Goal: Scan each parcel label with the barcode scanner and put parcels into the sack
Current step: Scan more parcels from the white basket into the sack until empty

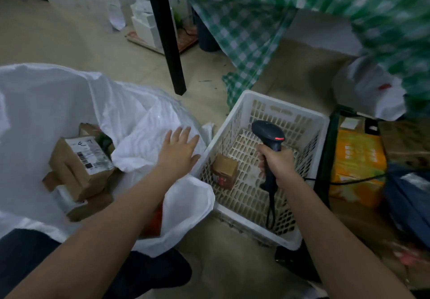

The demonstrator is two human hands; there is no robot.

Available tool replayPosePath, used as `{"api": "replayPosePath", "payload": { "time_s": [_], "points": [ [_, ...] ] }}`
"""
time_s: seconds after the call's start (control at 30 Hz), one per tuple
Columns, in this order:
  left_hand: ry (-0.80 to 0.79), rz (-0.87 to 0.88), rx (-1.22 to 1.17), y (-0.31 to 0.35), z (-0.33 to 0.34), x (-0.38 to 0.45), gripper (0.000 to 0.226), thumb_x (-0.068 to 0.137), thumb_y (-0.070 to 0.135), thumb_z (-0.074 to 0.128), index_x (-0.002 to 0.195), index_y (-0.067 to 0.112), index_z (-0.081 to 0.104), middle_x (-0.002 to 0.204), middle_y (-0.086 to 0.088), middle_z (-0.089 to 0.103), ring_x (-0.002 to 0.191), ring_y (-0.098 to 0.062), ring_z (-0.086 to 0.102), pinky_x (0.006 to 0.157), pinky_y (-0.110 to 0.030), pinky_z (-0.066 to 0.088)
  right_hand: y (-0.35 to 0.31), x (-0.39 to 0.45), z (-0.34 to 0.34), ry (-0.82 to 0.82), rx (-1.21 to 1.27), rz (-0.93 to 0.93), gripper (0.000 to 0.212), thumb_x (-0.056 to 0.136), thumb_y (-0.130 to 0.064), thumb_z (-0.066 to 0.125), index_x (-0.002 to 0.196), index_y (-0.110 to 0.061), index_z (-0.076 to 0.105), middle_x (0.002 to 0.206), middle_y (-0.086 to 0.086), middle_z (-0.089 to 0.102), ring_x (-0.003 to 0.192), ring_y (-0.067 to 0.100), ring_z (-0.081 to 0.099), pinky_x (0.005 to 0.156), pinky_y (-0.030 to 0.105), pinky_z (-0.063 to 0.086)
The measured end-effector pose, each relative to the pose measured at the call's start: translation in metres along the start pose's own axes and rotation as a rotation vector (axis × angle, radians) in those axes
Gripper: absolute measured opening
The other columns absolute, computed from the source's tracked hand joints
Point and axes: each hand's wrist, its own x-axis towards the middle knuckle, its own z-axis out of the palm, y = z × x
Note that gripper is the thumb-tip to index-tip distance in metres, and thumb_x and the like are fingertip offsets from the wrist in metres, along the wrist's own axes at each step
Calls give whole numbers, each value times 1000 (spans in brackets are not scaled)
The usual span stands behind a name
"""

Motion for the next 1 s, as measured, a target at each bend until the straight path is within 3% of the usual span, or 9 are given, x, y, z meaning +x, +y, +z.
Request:
{"api": "replayPosePath", "payload": {
  "time_s": [0.07, 0.17, 0.27, 0.43, 0.57, 0.7, 0.8, 0.9, 1.0],
  "points": [
    [58, 80, -58, 21, 1, 22, 65, 89, 43, 62, 143, 15, 40, 152, -17, 32, 141, -36, 28, 114, -51, 21, 2, 6, -7, 10, 10, -7, 17, 88, -10, 68, 77, -6, 56, 62, 11, 50, 49, 18, 46, 47, 26, 40],
    [-110, 216, -128, 55, 15, 53, 73, 90, 46, 57, 149, 15, 26, 156, -10, 22, 145, -28, 16, 119, -46, 11, 6, 20, -15, 1, 5, -1, 19, 88, -9, 68, 74, -7, 54, 59, 10, 49, 48, 19, 45, 49, 29, 39],
    [-265, 310, -144, 82, 39, 80, 77, 88, 37, 63, 150, 14, 23, 155, -8, 24, 144, -26, 18, 119, -40, 10, 14, 40, -22, -29, 10, 23, 20, 88, -11, 69, 74, -7, 55, 60, 9, 49, 50, 20, 44, 50, 30, 40],
    [-486, 343, -111, 102, 93, 111, 86, 81, 23, 73, 149, 10, 22, 154, -12, 25, 142, -29, 24, 116, -39, 17, 40, 76, -28, -36, -2, 104, 18, 87, -13, 70, 74, -9, 58, 62, 8, 50, 48, 16, 46, 47, 27, 41],
    [-594, 343, -74, 106, 123, 126, 89, 84, 25, 71, 151, 9, 14, 156, -12, 21, 142, -29, 23, 114, -38, 20, 59, 99, -26, -15, 11, 147, 17, 85, -12, 70, 75, -5, 59, 61, 10, 51, 45, 17, 47, 46, 28, 41],
    [-595, 346, -61, 107, 139, 133, 79, 82, 25, 73, 144, 7, 28, 147, -14, 31, 136, -30, 29, 109, -40, 32, 68, 110, -24, 3, 7, 162, 16, 86, -14, 71, 80, -4, 61, 64, 12, 54, 48, 19, 51, 48, 28, 44],
    [-592, 309, -168, 105, 137, 134, 79, 74, 37, 78, 134, 7, 37, 137, -12, 39, 128, -28, 35, 103, -38, 39, 68, 109, -26, 19, 26, 176, 15, 86, -15, 71, 81, -6, 61, 65, 9, 55, 49, 18, 51, 50, 29, 45],
    [-465, 200, -426, 100, 118, 131, 80, 67, 44, 81, 129, 10, 43, 128, -10, 45, 122, -28, 38, 102, -38, 37, 60, 103, -35, 79, 86, 156, 16, 86, -14, 71, 76, -9, 60, 62, 6, 54, 47, 17, 50, 50, 28, 44],
    [-275, 31, -822, 100, 85, 122, 67, 69, 35, 82, 123, 12, 51, 116, -5, 56, 110, -23, 53, 93, -32, 45, 45, 87, -46, 156, 146, 115, 17, 86, -14, 70, 73, -10, 59, 60, 5, 54, 49, 17, 51, 51, 28, 45]
  ]
}}
